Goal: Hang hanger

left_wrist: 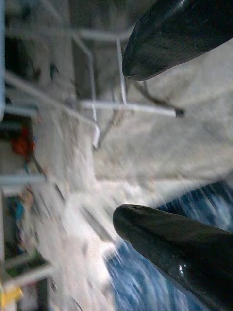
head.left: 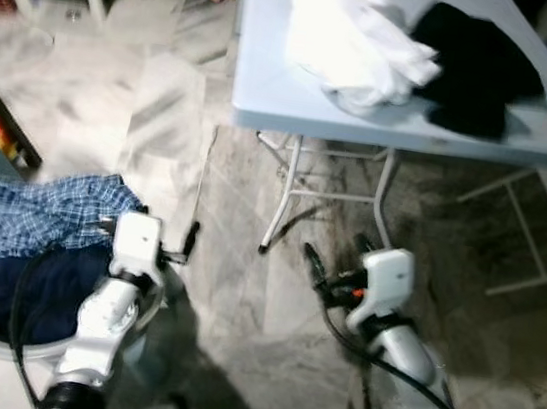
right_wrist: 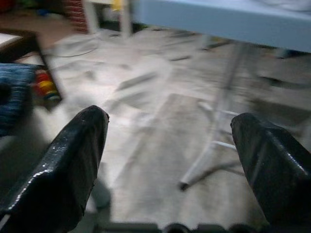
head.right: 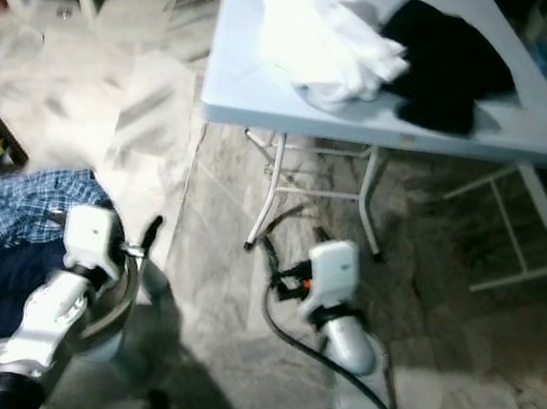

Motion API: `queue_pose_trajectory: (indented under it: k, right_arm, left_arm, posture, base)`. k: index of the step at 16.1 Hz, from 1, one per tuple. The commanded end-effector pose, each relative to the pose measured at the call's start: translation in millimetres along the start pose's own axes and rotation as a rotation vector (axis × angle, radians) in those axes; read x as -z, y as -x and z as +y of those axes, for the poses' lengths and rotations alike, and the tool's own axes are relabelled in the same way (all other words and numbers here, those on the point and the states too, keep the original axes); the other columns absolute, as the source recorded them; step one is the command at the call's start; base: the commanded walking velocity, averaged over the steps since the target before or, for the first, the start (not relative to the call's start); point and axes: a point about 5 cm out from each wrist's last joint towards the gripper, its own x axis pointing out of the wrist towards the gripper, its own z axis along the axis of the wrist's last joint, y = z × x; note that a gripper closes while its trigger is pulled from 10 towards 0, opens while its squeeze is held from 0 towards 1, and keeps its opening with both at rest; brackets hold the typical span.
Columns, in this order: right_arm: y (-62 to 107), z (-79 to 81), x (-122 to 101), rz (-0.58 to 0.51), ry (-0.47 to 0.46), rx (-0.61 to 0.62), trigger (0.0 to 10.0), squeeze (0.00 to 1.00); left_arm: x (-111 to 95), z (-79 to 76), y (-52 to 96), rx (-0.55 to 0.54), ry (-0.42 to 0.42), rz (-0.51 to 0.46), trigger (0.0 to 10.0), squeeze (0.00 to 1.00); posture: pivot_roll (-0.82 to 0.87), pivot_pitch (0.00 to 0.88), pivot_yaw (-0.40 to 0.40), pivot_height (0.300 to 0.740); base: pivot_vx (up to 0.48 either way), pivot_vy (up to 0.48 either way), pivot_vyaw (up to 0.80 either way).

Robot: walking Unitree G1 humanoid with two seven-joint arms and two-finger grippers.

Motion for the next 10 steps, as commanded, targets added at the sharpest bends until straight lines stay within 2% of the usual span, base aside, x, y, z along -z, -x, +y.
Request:
queue_pose_trajectory:
  k: [1,3,6,8,10]
  right_arm:
    - [4.3,-0.4,2,0.009,0.005,-0.002,10.0,0.00]
    - [5.1,-0.1,3,0.012,0.003,-0.003,10.0,0.00]
    - [4.8,-2.1,3,0.015,0.002,0.001,10.0,0.00]
    - [5.0,-3.0,2,0.015,0.005,0.004,10.0,0.00]
    - [7.2,-4.8,1,0.018,0.010,0.009,10.0,0.00]
  left_arm:
    - [6,0.0,4.1,-0.020,0.002,0.029,10.0,0.00]
    - [9,1.9,6.0,-0.043,-0.005,0.045,10.0,0.00]
    - [12,2.5,8.5,-0.026,-0.061,0.058,10.0,0.00]
    - [25,3.7,9.7,0.025,-0.132,0.133,10.0,0.00]
    - [26,14.4,6.1,0.032,-0.187,0.147,10.0,0.00]
  posture:
    - [-0.02,0.198,-0.053,0.740]
    - [-0.02,0.201,-0.057,0.740]
    - [-0.01,0.204,-0.059,0.740]
    - [-0.02,0.210,-0.062,0.740]
    - [-0.03,0.223,-0.068,0.740]
  base:
    - [0.000,0.000,0.80]
    - [0.000,0.000,0.65]
    - [0.000,0.000,0.00]
    - [0.000,0.000,0.00]
    - [0.000,0.000,0.00]
